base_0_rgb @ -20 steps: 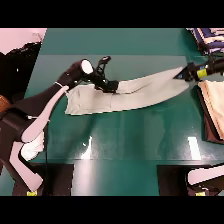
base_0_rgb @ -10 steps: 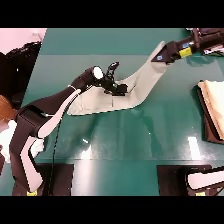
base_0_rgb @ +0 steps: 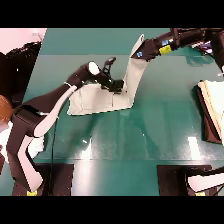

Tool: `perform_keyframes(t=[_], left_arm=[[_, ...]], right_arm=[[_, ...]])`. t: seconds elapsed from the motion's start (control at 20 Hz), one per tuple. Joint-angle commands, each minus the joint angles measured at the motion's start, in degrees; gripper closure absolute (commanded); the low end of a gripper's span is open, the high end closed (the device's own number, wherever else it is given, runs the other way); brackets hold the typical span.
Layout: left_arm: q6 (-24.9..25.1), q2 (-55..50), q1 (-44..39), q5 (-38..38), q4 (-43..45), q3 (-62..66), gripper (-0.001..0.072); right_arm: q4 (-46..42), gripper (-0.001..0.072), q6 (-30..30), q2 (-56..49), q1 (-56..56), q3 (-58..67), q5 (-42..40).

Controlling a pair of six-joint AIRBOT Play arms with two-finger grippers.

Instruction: Fold the shirts.

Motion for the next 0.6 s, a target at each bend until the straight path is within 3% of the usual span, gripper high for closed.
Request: perform_keyframes(t=[0.0, 0.1, 0.3, 0.35, 0.45, 0.5, 0.55], left_arm=[[0.22, 5.05, 6.43, -5.03, 4.70, 2.40, 0.0683], [1.14, 9.55, 11.89, -7.19, 7.69, 3.82, 0.0682], [1.11, 18.51, 21.55, -8.72, 11.45, 4.92, 0.0682], [1.11, 20.37, 23.54, -8.70, 11.52, 4.92, 0.0682], [1.09, 22.97, 26.40, -8.74, 11.52, 4.94, 0.0682], [1.07, 23.69, 27.36, -9.22, 11.50, 5.01, 0.0682], [1.07, 24.11, 27.93, -10.03, 11.50, 5.05, 0.0682]], right_arm=[[0.17, 0.0692, -2.45, -0.81, 4.11, 0.15, -5.35], [2.69, 0.0692, -4.68, -2.86, 7.48, 0.13, -8.74], [15.98, 0.0685, -14.45, -11.39, 15.37, 0.59, -16.22], [17.11, 0.0604, -16.68, -13.99, 17.46, 1.70, -17.59], [17.11, 0.0205, -18.78, -17.94, 20.70, 3.89, -20.44], [17.16, 0.0094, -18.93, -18.69, 21.40, 3.50, -21.29], [17.16, 0.0095, -18.88, -18.78, 21.51, 2.38, -20.94]])
